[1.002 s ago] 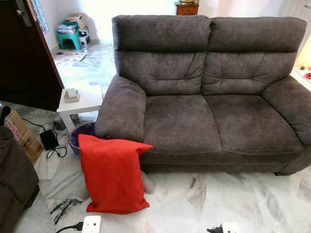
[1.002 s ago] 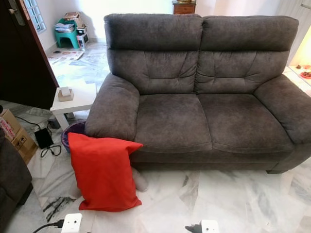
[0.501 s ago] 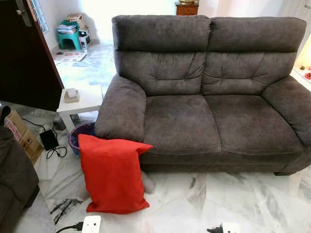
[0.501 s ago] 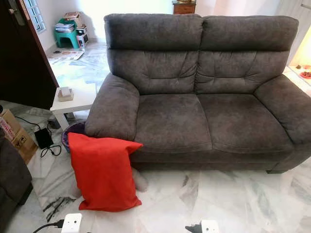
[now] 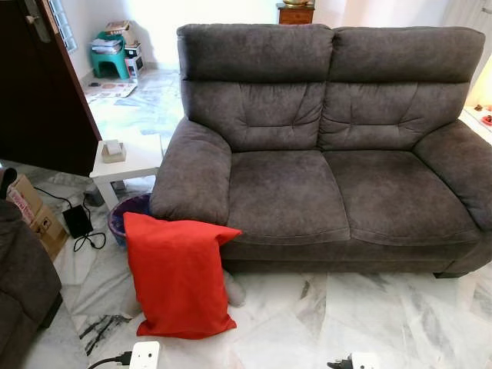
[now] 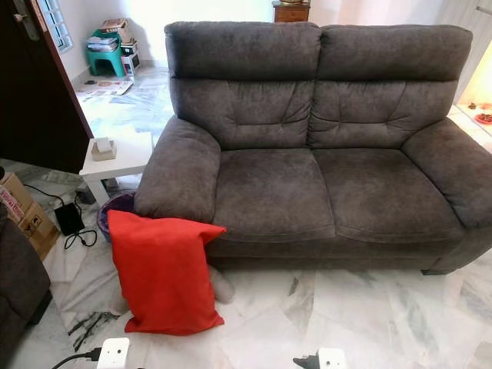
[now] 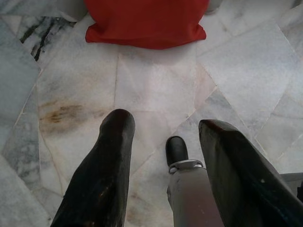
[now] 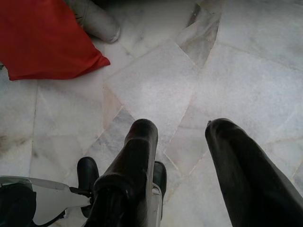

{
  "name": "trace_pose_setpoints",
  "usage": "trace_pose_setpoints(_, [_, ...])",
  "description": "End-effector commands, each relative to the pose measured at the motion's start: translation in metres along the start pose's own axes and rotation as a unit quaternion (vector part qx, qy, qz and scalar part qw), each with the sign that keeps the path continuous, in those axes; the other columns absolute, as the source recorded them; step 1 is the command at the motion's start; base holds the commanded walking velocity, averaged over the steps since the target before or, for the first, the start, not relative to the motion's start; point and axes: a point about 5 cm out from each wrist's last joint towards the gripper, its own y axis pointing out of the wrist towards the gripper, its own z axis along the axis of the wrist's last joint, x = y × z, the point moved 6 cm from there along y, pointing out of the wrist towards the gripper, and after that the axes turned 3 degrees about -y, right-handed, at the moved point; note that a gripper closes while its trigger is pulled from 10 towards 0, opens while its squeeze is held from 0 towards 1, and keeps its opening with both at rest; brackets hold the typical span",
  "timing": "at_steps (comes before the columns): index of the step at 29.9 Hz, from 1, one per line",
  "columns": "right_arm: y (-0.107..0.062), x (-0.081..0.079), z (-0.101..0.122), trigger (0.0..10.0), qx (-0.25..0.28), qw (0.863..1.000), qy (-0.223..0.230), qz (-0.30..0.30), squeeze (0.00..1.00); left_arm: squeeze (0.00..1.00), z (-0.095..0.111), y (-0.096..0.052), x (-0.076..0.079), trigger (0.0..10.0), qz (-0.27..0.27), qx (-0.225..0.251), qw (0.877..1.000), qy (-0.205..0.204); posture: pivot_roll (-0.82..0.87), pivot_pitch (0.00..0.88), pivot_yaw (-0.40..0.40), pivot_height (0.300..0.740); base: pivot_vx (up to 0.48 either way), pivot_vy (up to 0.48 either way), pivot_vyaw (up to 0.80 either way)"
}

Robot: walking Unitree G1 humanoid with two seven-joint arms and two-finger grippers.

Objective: Move the pillow to the sofa from floor

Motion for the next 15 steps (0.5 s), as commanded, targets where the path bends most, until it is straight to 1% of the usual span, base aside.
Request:
trace_pose_setpoints(1, [0.0089, -0.0384, 0.0140, 10.0, -0.019, 0.991, 0.122, 0.053, 0.00, 0.00, -0.0090, -0.0165, -0.0880, 10.0, 0.082, -0.008, 0.996, 0.016, 0.16, 0.029, -0.031, 0.740, 0.000, 0.000, 0.00])
trace_pose_setpoints(7, [0.0091, -0.0389, 0.0147, 10.0, -0.018, 0.991, 0.122, 0.054, 0.00, 0.00, -0.0048, -0.0154, -0.0870, 10.0, 0.082, -0.003, 0.997, 0.014, 0.17, 0.020, -0.033, 0.740, 0.000, 0.000, 0.00])
trace_pose_setpoints(15, [0.0088, -0.0379, 0.0137, 10.0, -0.019, 0.991, 0.119, 0.055, 0.00, 0.00, -0.0064, -0.0149, -0.0845, 10.0, 0.081, -0.006, 0.997, 0.014, 0.17, 0.016, -0.044, 0.740, 0.000, 0.000, 0.00])
